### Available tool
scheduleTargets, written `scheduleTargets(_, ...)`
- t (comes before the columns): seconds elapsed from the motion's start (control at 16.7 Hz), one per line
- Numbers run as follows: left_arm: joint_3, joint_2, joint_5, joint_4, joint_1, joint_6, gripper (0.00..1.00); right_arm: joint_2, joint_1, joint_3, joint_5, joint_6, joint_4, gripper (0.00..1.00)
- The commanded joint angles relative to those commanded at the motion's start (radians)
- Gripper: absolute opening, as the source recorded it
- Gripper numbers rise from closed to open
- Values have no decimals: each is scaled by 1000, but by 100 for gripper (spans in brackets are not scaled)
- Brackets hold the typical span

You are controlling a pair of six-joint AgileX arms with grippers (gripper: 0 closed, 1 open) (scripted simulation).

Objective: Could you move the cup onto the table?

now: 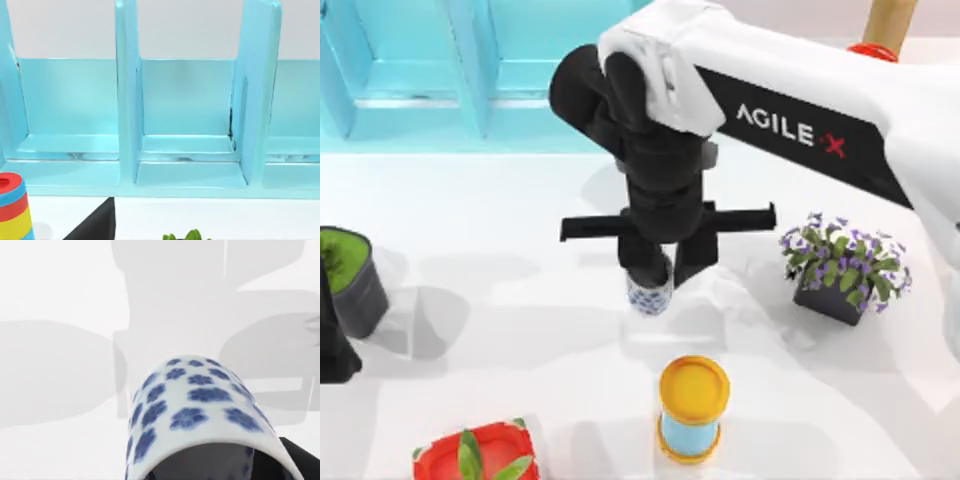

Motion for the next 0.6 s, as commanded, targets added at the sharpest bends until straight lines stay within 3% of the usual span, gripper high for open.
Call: scheduleTargets(0.6,0,0,0,0,0,0,100,0,0,0,0,0,0,98)
